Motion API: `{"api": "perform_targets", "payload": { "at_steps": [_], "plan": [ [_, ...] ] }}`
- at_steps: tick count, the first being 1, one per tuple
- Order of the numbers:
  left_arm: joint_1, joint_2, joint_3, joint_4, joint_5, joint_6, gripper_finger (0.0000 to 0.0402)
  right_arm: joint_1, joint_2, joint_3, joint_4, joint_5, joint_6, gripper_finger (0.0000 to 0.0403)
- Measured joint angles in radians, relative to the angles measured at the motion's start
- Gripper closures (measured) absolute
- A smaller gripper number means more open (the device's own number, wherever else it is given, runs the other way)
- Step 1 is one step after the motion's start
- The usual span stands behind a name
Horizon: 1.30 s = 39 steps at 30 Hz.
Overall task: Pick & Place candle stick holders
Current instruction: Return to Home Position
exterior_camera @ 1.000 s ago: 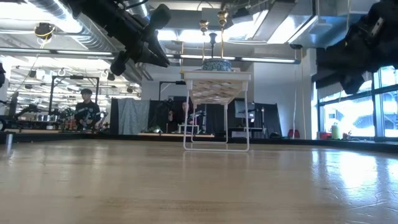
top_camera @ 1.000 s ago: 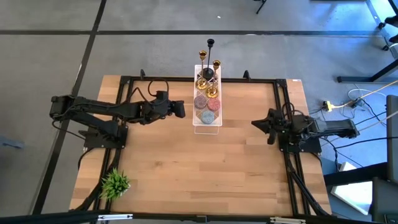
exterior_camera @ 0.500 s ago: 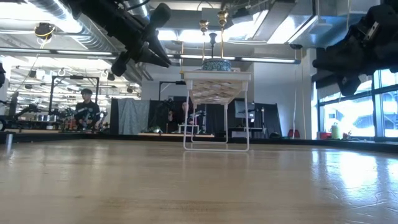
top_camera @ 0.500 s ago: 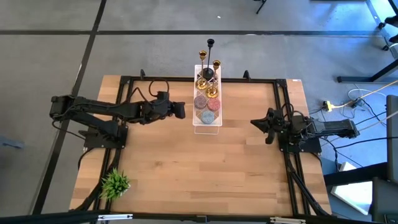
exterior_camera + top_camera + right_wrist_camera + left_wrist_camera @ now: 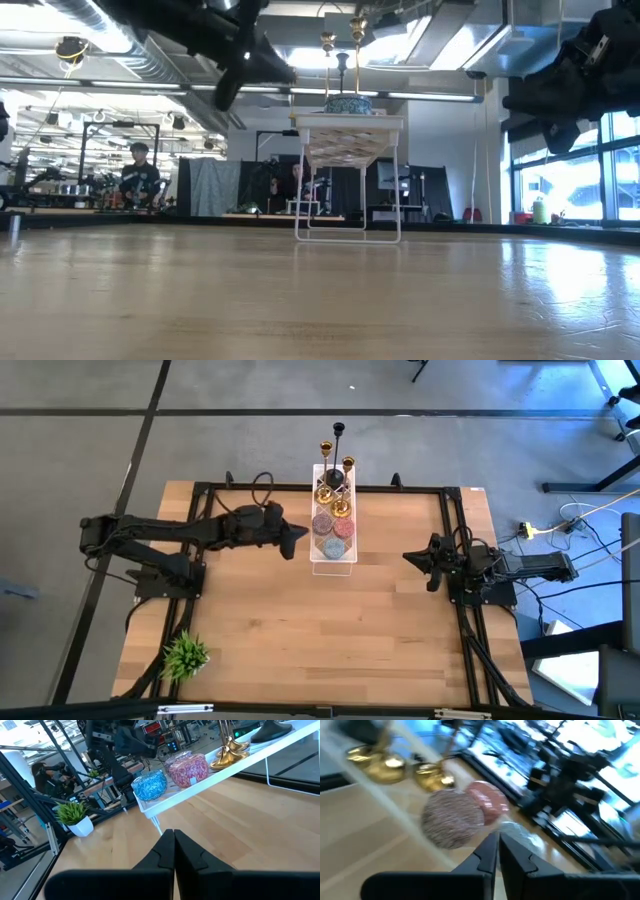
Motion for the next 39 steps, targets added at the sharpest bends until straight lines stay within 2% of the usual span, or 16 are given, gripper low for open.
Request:
{"api": "perform_targets", "payload": {
  "at_steps": [4, 7, 13, 20, 24, 28, 33, 39],
  "plan": [
    [0.026, -0.008, 0.000, 0.045, 0.115, 0.077, 0.0399, 0.000, 0.000, 0.000, 0.000, 0.000, 0.000, 0.0402],
    [0.014, -0.038, 0.000, 0.059, 0.117, 0.130, 0.0399, 0.000, 0.000, 0.000, 0.000, 0.000, 0.000, 0.0402],
    [-0.095, -0.152, 0.000, -0.015, 0.032, 0.230, 0.0400, 0.000, 0.000, 0.000, 0.000, 0.000, 0.000, 0.0402],
    [-0.278, -0.356, -0.017, -0.160, -0.135, 0.368, 0.0400, 0.000, 0.000, 0.000, -0.001, 0.000, 0.000, 0.0402],
    [-0.337, -0.512, -0.174, -0.023, -0.176, 0.324, 0.0401, 0.000, 0.000, 0.000, 0.000, 0.000, -0.001, 0.0402],
    [-0.344, -0.684, -0.374, 0.106, -0.135, 0.278, 0.0400, 0.000, 0.000, 0.000, 0.000, 0.000, -0.001, 0.0402],
    [-0.321, -0.867, -0.553, 0.126, -0.126, 0.284, 0.0400, 0.000, 0.000, 0.000, 0.000, -0.001, -0.001, 0.0402],
    [-0.320, -1.034, -0.677, 0.133, -0.103, 0.282, 0.0400, 0.000, 0.000, 0.000, 0.000, -0.001, -0.001, 0.0402]
  ]
}}
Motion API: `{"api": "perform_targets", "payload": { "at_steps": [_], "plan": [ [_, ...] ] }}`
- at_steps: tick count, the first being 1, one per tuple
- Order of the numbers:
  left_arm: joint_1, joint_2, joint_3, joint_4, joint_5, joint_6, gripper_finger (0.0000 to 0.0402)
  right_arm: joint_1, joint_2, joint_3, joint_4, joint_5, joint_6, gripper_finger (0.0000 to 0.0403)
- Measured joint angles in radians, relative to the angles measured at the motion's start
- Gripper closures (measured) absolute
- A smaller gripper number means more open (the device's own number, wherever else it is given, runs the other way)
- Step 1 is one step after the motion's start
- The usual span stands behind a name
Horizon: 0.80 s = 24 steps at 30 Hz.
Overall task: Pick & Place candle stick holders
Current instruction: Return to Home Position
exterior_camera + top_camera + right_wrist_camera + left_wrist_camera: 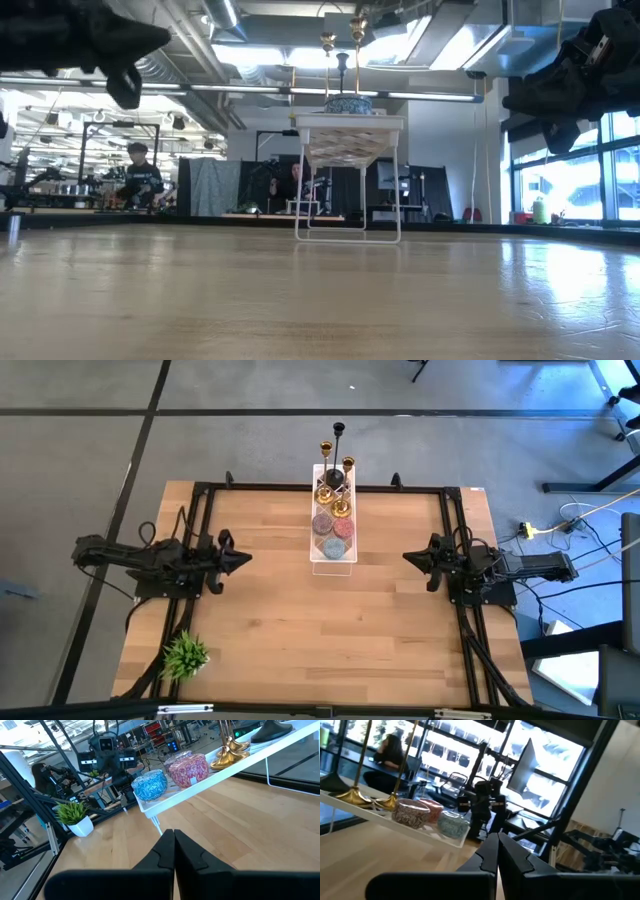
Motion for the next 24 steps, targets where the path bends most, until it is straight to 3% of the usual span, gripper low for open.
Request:
{"api": "perform_targets", "payload": {
  "at_steps": [4, 10, 16, 24],
  "plan": [
    [0.000, -0.089, -0.054, -0.007, 0.055, 0.000, 0.0399, 0.000, 0.000, 0.000, 0.000, 0.000, 0.000, 0.0402],
    [0.000, -0.173, -0.054, -0.144, 0.078, 0.016, 0.0400, 0.000, 0.000, 0.000, 0.000, 0.000, 0.000, 0.0402],
    [0.000, -0.172, -0.053, -0.253, 0.040, -0.009, 0.0400, 0.000, 0.000, 0.000, 0.000, 0.000, 0.000, 0.0402],
    [0.000, -0.169, -0.053, -0.253, 0.038, -0.060, 0.0397, 0.000, 0.000, 0.000, 0.000, 0.000, 0.000, 0.0402]
  ]
}}
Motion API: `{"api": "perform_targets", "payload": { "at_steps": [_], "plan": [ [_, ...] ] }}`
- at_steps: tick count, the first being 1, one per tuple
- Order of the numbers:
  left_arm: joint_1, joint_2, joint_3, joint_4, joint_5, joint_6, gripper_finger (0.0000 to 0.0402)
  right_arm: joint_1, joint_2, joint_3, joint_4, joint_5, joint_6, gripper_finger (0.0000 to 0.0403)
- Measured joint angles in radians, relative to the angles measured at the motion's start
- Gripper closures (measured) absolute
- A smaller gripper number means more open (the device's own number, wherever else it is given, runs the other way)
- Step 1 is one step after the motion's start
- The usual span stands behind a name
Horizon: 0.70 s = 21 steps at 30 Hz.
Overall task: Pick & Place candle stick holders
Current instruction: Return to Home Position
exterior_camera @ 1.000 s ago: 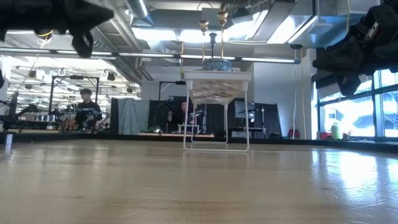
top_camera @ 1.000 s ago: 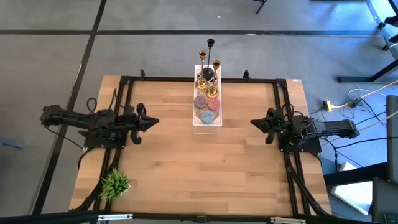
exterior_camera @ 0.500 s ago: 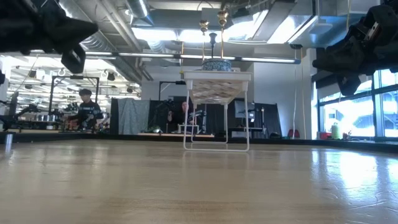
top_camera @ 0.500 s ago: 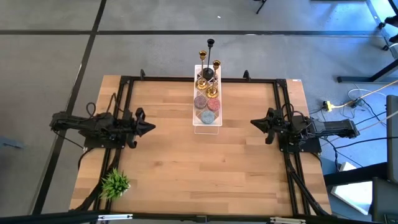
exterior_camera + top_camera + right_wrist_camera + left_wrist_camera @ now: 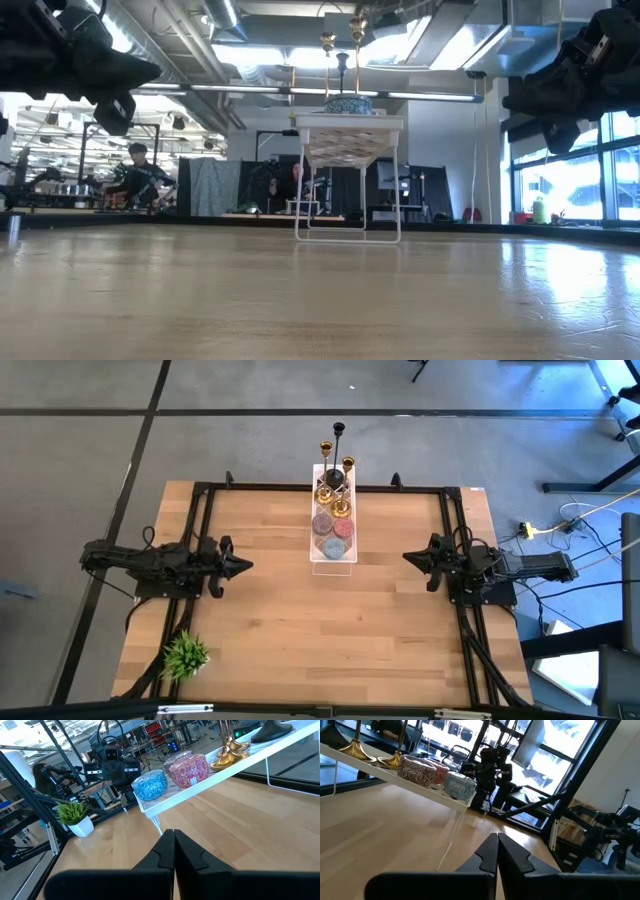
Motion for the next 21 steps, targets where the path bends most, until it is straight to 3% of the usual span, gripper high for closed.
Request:
{"api": "perform_targets", "payload": {
  "at_steps": [21],
  "plan": [
    [0.000, 0.005, 0.000, -0.001, 0.000, -0.002, 0.0394, 0.000, 0.000, 0.000, 0.000, 0.000, 0.000, 0.0402]
  ]
}}
